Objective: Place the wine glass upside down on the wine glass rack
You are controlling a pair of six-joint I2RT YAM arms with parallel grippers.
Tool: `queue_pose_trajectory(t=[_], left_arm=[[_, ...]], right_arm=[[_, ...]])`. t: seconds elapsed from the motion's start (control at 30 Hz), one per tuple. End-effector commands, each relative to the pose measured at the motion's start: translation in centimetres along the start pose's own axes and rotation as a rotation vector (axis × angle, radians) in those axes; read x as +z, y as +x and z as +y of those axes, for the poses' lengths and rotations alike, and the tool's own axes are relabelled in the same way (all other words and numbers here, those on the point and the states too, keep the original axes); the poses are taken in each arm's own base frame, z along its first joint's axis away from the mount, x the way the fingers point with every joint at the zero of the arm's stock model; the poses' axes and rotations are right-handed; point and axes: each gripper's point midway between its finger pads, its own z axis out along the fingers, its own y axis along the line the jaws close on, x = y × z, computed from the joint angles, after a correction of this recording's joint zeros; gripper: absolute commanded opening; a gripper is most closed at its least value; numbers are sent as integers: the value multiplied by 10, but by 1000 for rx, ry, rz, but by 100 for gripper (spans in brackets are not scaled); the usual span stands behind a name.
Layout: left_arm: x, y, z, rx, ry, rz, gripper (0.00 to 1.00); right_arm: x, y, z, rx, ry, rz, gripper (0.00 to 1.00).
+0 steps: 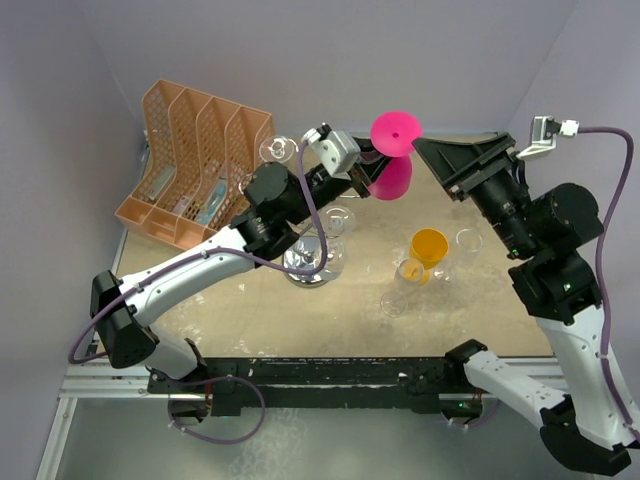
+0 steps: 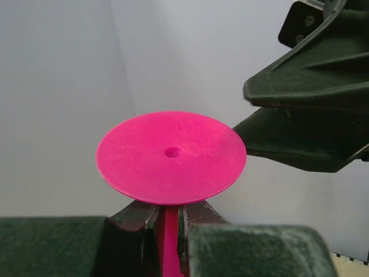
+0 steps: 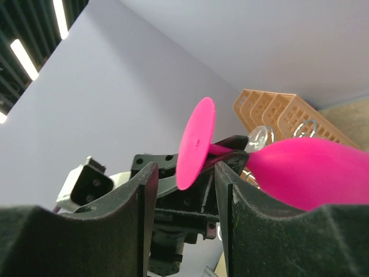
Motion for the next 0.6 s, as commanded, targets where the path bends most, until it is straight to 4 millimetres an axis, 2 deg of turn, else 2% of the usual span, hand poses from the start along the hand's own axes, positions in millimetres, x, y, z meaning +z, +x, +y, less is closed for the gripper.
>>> queue_pose_trajectory(t=[0.0,0.17,0.37,0.43,0.47,0.57], left_arm=[[-5,-28,-7,82,44,-69,0],[-5,-24,-11,94,57,-67,0],[-5,-26,-13,104,65,-79,0],[-5,-29,-14,95,65,-90,1],[-5,-31,-14,87,64,-95,5],[-6,-36,-12,53,46,-109,17]], right_arm=[[2,-9,-4,9,45,-42,46],[7,-8,-7,4,52,-35,43],[9,-5,5,1,-16,-22,18],[11,-6,12,0,-46,-17,6],[11,-7,16,1,-62,-19,0],[10,-12,24,6,-88,-35,0]])
